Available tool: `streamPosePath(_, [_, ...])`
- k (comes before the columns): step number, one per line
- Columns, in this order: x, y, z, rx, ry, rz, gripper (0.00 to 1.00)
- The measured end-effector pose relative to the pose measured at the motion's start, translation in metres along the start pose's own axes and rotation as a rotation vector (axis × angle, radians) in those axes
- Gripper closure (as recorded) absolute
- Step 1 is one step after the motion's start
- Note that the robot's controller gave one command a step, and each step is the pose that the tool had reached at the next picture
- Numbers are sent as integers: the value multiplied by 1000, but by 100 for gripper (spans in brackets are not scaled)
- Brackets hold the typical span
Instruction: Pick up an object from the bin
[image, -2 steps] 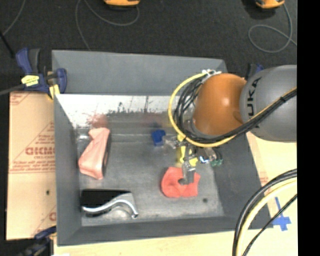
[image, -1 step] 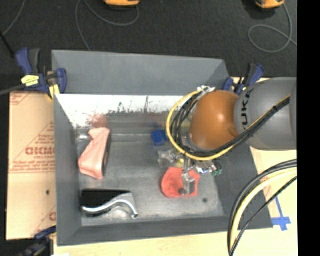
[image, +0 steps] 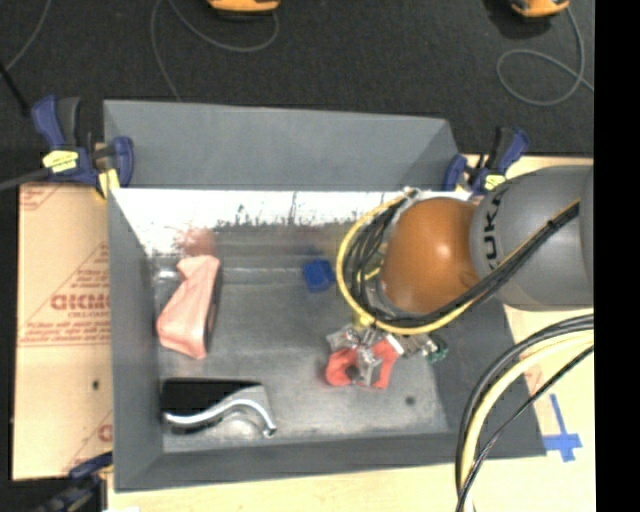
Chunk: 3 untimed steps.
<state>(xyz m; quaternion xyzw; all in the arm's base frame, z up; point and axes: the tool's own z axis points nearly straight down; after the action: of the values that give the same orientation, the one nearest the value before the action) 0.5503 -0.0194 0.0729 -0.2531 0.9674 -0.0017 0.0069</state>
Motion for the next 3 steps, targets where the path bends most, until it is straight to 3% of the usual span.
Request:
streamPosePath(1, [0, 0, 0, 0, 0, 0, 100])
streamPosePath(3, [-10, 6, -1, 1, 1, -111, 100])
